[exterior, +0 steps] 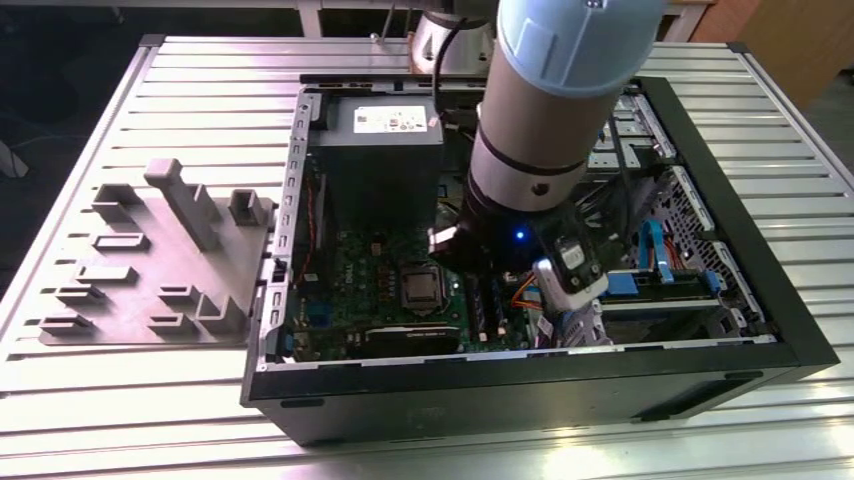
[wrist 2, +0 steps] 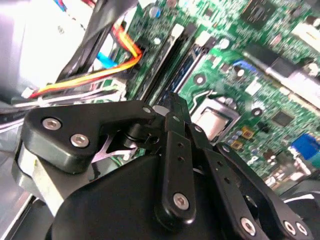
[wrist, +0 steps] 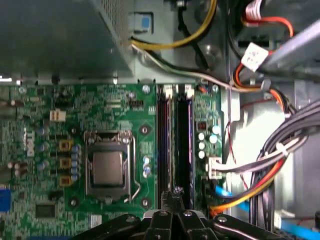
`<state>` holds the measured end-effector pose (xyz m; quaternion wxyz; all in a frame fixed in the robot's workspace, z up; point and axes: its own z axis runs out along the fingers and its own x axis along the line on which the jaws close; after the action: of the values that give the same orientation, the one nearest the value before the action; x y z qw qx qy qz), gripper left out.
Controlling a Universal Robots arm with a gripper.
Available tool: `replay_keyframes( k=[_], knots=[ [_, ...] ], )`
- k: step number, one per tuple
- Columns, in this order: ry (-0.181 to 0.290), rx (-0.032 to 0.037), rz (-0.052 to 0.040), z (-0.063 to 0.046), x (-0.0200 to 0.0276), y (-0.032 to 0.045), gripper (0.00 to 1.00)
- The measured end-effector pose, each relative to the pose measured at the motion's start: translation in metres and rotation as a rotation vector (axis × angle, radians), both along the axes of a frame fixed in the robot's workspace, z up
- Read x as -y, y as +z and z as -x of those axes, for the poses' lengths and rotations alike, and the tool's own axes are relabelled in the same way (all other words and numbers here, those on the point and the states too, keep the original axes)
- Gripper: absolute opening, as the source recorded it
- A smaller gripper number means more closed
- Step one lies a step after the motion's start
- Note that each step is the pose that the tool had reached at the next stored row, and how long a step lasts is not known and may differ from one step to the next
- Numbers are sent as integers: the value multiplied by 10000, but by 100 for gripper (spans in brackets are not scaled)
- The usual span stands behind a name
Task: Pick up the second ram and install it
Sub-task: 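Press down the second ram until it locks into place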
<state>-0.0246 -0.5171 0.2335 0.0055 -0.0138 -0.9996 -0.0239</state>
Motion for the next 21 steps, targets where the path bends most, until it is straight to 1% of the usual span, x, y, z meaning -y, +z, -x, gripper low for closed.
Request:
replay_keyframes(
  k=[2,5,6,9,13,17,21],
  knots=[
    [-1,-4,15,0,46,0,10],
    [-2,-9,17,0,133,-3,10],
    [-2,-12,19,0,154,-5,10],
    [-3,-16,24,0,157,-9,10],
    [-2,-17,24,0,157,-69,10],
    [-2,-18,27,0,157,-71,10],
    [-2,-19,29,0,158,-121,10]
  ],
)
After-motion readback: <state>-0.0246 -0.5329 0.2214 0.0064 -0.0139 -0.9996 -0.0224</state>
